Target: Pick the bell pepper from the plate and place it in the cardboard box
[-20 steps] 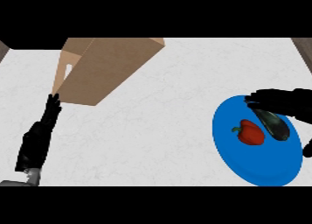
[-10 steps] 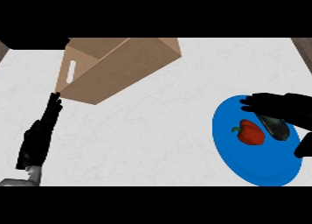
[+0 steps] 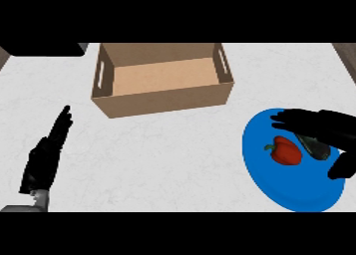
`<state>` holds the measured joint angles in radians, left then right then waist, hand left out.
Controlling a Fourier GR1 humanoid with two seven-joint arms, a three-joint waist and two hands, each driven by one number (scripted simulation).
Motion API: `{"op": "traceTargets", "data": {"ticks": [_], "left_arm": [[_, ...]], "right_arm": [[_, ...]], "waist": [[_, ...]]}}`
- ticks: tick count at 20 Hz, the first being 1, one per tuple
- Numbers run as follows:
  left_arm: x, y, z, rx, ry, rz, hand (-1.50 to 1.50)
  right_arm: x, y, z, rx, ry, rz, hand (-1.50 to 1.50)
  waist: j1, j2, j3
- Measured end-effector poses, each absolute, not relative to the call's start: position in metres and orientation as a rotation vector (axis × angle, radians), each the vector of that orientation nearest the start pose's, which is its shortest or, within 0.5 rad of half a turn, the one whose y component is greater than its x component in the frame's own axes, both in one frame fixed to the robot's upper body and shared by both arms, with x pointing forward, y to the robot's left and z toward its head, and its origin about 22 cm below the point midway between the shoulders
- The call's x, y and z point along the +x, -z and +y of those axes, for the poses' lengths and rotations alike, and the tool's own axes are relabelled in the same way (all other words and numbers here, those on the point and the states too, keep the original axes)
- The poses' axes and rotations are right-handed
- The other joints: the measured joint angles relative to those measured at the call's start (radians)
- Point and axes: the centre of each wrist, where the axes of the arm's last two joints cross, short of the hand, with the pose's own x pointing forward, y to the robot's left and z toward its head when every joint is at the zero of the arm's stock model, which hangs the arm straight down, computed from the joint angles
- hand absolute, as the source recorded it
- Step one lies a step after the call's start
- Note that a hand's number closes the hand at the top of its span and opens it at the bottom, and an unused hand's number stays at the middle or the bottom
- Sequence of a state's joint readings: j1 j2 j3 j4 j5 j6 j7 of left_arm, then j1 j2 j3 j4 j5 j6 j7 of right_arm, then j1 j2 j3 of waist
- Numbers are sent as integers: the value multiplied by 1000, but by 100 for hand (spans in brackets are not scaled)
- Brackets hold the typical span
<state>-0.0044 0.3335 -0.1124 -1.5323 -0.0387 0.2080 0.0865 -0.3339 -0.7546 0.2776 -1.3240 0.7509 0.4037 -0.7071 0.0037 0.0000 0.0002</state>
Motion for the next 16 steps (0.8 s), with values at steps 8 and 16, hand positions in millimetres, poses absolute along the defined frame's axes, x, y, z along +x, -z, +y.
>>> {"op": "traceTargets", "data": {"ticks": [8,16], "left_arm": [[241,-11,288,379,200,-1449,0],[239,-9,282,390,196,-1451,0]], "right_arm": [[306,-80,-331,-224,-1847,-1450,-150],[312,-65,-323,-232,-1864,-1436,-150]], "waist": [[-1,0,0],[1,0,0]]}}
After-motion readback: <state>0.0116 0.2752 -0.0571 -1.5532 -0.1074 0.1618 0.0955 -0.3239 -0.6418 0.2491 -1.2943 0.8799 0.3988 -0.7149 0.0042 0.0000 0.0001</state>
